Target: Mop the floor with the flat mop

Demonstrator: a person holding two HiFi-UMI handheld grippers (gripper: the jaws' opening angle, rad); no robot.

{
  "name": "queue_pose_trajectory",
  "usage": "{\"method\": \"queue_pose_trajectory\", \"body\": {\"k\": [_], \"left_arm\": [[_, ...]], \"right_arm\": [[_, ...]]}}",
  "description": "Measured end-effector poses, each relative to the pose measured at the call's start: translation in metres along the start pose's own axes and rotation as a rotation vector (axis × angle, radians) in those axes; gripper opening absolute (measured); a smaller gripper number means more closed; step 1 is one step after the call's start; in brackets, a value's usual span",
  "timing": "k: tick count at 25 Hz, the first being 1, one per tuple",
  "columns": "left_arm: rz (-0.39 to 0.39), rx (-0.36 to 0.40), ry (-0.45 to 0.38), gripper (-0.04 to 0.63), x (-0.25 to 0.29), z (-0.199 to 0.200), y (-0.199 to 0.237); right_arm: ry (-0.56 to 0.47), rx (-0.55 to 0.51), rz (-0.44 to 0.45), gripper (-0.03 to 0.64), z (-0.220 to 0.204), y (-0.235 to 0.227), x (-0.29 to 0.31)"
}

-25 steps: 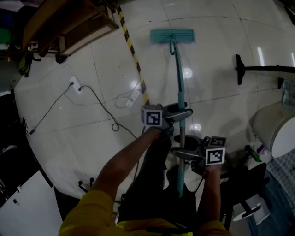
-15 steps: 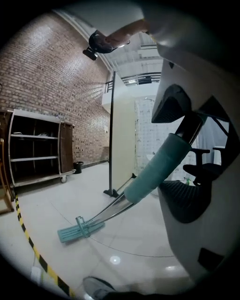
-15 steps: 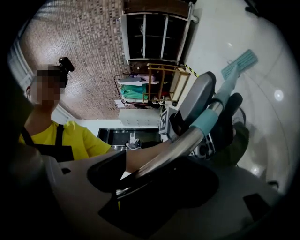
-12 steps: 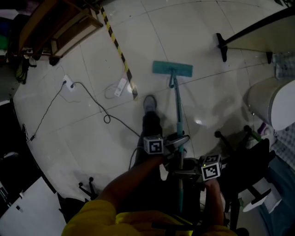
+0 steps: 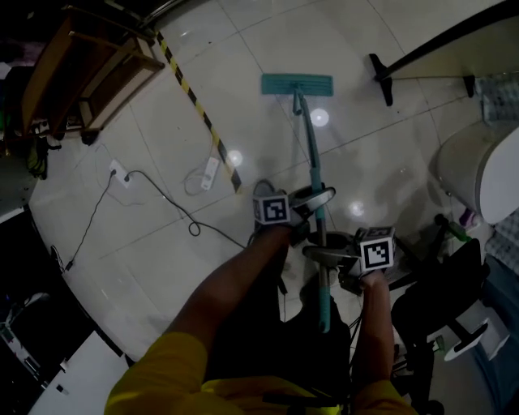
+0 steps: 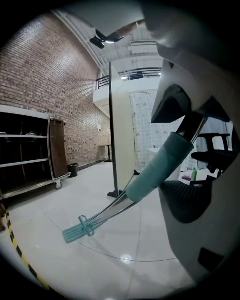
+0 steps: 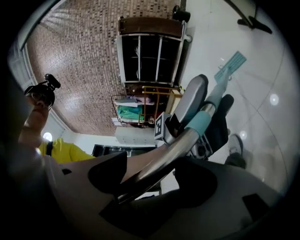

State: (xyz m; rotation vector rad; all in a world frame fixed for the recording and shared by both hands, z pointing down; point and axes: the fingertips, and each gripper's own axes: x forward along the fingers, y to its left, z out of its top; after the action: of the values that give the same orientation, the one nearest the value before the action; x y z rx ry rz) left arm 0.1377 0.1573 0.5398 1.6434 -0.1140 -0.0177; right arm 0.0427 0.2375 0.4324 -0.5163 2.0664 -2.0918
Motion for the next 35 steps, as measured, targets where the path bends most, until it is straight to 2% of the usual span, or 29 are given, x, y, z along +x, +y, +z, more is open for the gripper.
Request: {"method": "queue_pose_trajectory", "body": {"k": [3, 8, 11, 13, 15, 18, 25, 29, 32, 35], "left_arm": [[0.026, 0.026, 0.053, 0.377, 0.021, 0.077, 0.036], [0.075, 0.102, 0.220, 0.379, 0.057, 0.176, 0.076], [0.067, 0.099, 0.241, 0.379, 0.069, 0.213, 0.083], [0.061, 0.109, 0.252, 0.379, 0.069, 0.220, 0.077], [0.055, 0.113, 0.261, 0.377, 0.061, 0.210, 0.068], [0.042, 0.084, 0.217, 0.377, 0.037, 0.171, 0.043], [0.070, -0.037, 0.086, 0.377, -0.038, -0.004, -0.040], [0.138, -0.127, -0.042, 0.377, -0.085, -0.075, -0.041], [0.154, -0.123, -0.144, 0.374, -0.109, -0.087, -0.023], [0.124, -0.089, -0.236, 0.376, -0.118, -0.047, -0.009]], "right_arm": [[-0.065, -0.023, -0.038, 0.321, 0.083, -0.024, 0.027], [-0.158, -0.036, -0.095, 0.301, 0.193, -0.058, 0.055], [-0.209, -0.025, -0.120, 0.305, 0.231, -0.065, 0.063], [-0.216, 0.004, -0.128, 0.307, 0.235, -0.065, 0.066], [-0.185, 0.009, -0.127, 0.308, 0.220, -0.056, 0.071], [-0.130, -0.002, -0.126, 0.310, 0.170, -0.032, 0.071], [0.069, 0.048, -0.148, 0.310, -0.022, 0.045, 0.033], [0.256, 0.081, -0.135, 0.314, -0.105, 0.052, 0.021], [0.376, 0.059, -0.143, 0.316, -0.133, 0.037, 0.035], [0.403, 0.034, -0.126, 0.313, -0.110, 0.023, 0.063]]}}
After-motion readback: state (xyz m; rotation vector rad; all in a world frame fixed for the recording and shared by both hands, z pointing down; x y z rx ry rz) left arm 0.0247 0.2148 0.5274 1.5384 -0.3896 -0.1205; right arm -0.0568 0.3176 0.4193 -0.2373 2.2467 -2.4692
